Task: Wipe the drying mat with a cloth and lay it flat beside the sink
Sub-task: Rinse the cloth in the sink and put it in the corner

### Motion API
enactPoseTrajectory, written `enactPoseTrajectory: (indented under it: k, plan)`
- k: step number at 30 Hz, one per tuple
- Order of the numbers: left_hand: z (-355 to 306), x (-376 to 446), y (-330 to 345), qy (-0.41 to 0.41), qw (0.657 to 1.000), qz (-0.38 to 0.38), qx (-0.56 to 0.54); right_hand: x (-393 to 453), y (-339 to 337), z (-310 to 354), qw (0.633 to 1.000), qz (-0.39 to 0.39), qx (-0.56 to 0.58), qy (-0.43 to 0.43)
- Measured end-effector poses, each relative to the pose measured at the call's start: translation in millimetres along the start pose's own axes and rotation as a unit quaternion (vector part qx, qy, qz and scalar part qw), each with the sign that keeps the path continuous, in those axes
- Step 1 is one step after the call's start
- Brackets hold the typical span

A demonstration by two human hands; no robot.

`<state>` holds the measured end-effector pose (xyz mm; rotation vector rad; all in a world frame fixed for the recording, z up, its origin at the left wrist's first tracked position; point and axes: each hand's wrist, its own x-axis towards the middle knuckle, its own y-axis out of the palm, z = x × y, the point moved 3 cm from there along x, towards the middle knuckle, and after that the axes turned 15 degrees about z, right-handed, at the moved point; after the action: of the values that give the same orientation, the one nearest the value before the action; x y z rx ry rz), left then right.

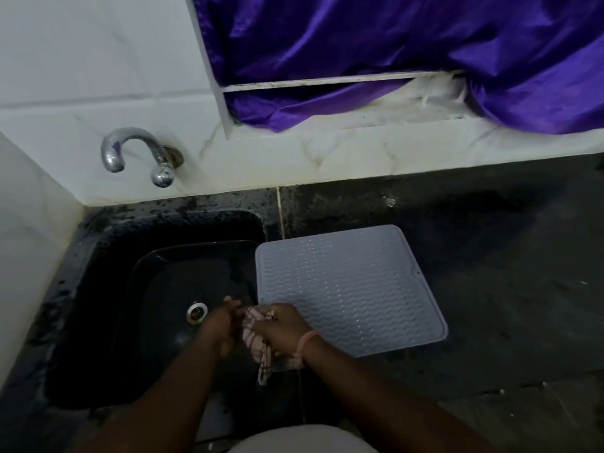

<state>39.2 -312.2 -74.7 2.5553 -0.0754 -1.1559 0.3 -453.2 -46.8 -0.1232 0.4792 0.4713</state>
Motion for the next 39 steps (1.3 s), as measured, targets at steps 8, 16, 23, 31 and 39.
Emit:
enactPoseTrajectory:
  k: [8,16,23,31,39]
  plan:
    - [-39.7,-61.3,23.8,-0.003,0.995,0.077,0.071,10.2,-49.1,35.8,0.968,-0.023,0.239,-0.075]
    - [-36.6,-87.0,42.5,0.128,0.981,0.121,0.077,10.4,-54.2,52.1,0.969,0.012,0.211,-0.125]
    - [-58.2,-116.3,3.7,0.164,0.978,0.125,0.017,-0.3,-38.6,71.8,0.970,0.173,0.160,-0.058]
    - [-116.2,-132.6,-73.0,0.113,0.982,0.140,-0.061,48.1,-3.0,112.0,0.941,0.169,0.289,-0.054]
    - [-100.6,-99.4,-120.1,0.045,0.978,0.135,-0.152,102.7,52.9,176.4,0.996,-0.026,-0.047,-0.065]
